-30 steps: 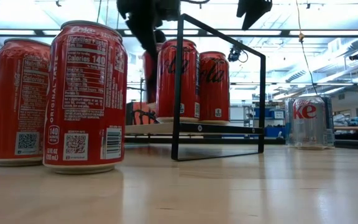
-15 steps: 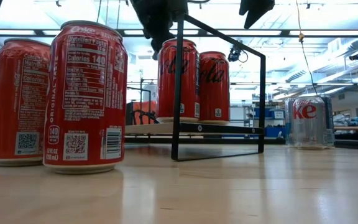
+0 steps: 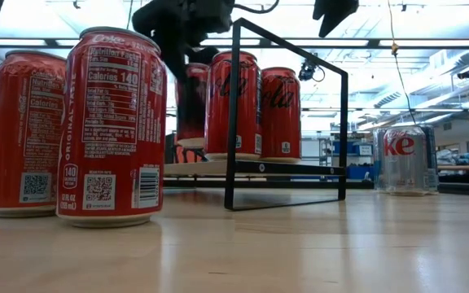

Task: Place canned beverage on shelf
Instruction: Put the top red and white soda can on the shelf

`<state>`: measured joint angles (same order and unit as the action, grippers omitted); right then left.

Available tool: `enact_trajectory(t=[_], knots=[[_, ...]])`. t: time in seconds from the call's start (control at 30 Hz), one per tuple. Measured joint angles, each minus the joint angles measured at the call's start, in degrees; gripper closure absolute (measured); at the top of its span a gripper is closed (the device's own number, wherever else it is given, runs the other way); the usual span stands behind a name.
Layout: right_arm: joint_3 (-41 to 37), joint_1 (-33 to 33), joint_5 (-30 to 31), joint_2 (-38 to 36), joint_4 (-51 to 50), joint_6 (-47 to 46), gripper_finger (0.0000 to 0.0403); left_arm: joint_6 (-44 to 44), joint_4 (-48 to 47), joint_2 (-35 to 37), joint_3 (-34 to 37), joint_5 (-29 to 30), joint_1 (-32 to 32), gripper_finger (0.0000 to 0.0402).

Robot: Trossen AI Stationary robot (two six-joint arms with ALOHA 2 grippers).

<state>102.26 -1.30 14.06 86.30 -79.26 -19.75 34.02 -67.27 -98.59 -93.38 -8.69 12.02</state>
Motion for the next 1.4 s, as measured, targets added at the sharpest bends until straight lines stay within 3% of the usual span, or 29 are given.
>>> enact_trajectory(t=[0.23, 0.43, 0.73, 1.0, 1.4], knots=[[0.0, 0.0, 0.0, 0.0, 1.1, 0.0, 0.0055, 10.9, -0.2, 0.0, 0.0, 0.0, -0.7, 0.0079], [0.0, 0.2, 0.0, 0.0, 1.2, -0.1, 0.0055, 9.5, -0.4, -0.9, 0.0, -2.9, -1.0, 0.0079], [0.0, 0.2, -0.1, 0.0, 1.7, -0.1, 0.0055, 17.6, 0.6, -2.4, 0.1, -2.7, -2.1, 0.0079], [0.0, 0.2, -0.2, 0.0, 1.7, 0.2, 0.0055, 14.4, 1.7, -3.2, 0.1, -1.2, -3.3, 0.0076], [0.0, 0.2, -0.2, 0.0, 2.1, 0.0, 0.0055, 10.2, 2.4, -4.3, 0.0, 1.5, -4.9, 0.0034]])
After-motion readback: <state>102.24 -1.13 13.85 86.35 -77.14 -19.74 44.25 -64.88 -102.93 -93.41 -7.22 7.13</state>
